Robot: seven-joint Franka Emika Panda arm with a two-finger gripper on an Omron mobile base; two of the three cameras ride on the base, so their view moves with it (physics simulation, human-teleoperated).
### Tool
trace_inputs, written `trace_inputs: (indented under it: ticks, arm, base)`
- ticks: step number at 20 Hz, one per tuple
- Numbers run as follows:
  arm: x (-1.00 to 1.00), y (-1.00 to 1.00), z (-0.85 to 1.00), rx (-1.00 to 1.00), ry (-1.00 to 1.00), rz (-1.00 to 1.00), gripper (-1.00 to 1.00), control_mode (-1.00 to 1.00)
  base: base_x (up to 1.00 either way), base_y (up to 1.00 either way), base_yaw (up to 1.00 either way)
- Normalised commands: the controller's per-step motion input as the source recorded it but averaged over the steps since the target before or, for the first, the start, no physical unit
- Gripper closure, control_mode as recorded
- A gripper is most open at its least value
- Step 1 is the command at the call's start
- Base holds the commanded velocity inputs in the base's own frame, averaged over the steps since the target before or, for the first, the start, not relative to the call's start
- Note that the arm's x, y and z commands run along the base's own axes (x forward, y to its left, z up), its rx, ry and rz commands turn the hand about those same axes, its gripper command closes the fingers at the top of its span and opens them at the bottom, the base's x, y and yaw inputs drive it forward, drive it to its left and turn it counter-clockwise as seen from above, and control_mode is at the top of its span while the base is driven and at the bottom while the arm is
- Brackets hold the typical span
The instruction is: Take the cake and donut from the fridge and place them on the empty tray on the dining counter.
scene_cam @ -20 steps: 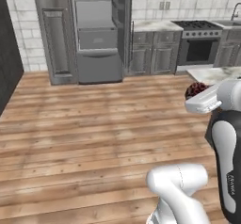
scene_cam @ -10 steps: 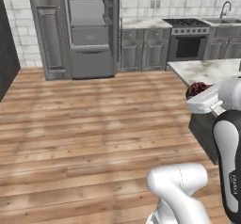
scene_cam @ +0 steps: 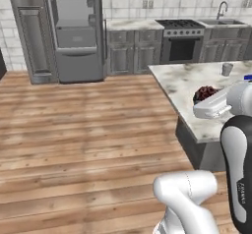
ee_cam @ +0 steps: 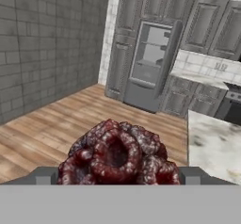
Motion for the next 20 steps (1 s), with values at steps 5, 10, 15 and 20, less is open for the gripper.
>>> trace_inputs:
  ticks: [5, 10, 15, 20]
  arm:
    - [0.00, 0.00, 0.00, 0.00, 0.00, 0.00, 1.00, 1.00]
    - [0.00, 0.00, 0.00, 0.00, 0.00, 0.00, 1.00, 1.00]
    - [0.00, 0.00, 0.00, 0.00, 0.00, 0.00, 1.00, 1.00]
    - [0.00, 0.00, 0.00, 0.00, 0.00, 0.00, 1.00, 1.00]
  base:
    - [-0.12, -0.98, 0.00]
    - [-0.20, -0.96, 0.00]
    - [-0.31, -0.98, 0.00]
    - [-0.33, -0.98, 0.00]
